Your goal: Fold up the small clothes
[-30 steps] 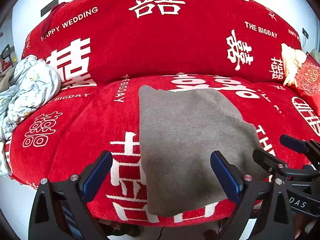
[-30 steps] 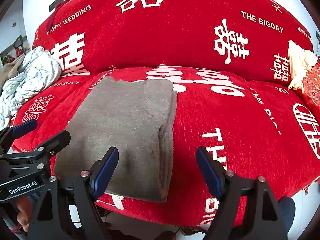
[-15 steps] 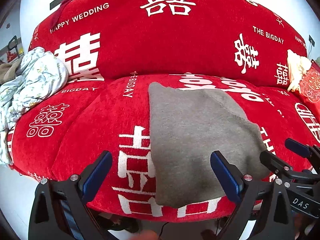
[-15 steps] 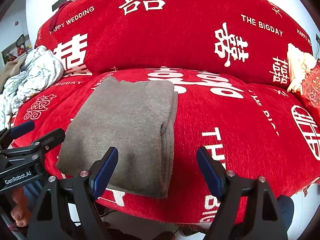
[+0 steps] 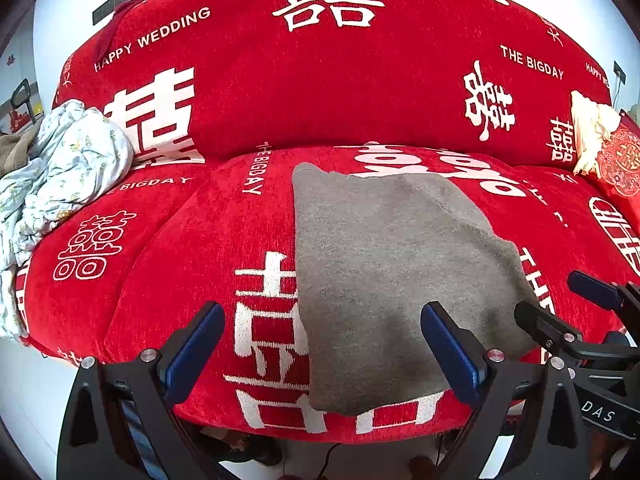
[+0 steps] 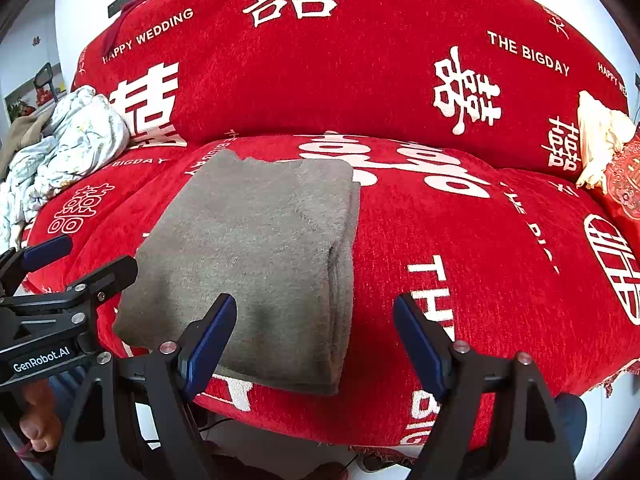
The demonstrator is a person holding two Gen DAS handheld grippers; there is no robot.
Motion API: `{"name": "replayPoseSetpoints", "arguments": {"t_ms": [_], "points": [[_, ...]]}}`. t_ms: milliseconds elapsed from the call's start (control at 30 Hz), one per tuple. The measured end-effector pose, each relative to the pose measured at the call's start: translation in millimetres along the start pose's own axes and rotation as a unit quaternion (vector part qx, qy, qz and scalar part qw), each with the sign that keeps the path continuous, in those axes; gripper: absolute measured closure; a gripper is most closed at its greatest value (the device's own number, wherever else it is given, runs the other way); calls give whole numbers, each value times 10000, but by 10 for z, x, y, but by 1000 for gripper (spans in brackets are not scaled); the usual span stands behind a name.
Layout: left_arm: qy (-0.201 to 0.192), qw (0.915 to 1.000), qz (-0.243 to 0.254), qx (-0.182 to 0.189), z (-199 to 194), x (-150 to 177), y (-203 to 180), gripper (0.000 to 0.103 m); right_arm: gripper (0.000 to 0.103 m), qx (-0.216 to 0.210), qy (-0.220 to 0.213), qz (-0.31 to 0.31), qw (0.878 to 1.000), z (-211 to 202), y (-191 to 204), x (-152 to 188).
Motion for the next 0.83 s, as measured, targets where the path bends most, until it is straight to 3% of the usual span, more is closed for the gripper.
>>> {"name": "replayPoseSetpoints", "arguments": {"t_ms": [600, 833], "points": [[7, 10000, -47, 26, -17, -14, 15, 4, 20, -4, -15, -82, 10000, -15, 17, -12], [-184, 9998, -99, -43, -91, -26, 52, 4, 20, -3, 5, -97, 10000, -9, 22, -12]]}}
Point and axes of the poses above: each gripper's, at about its wrist camera, not at the fingertips, and z roughly the way its jaws point, y to its left, x to its underside, the point moved 1 cm from there along z, roughly the way its jaws point, and after that the axes turned 5 degrees about -z, right-handed, at the moved point
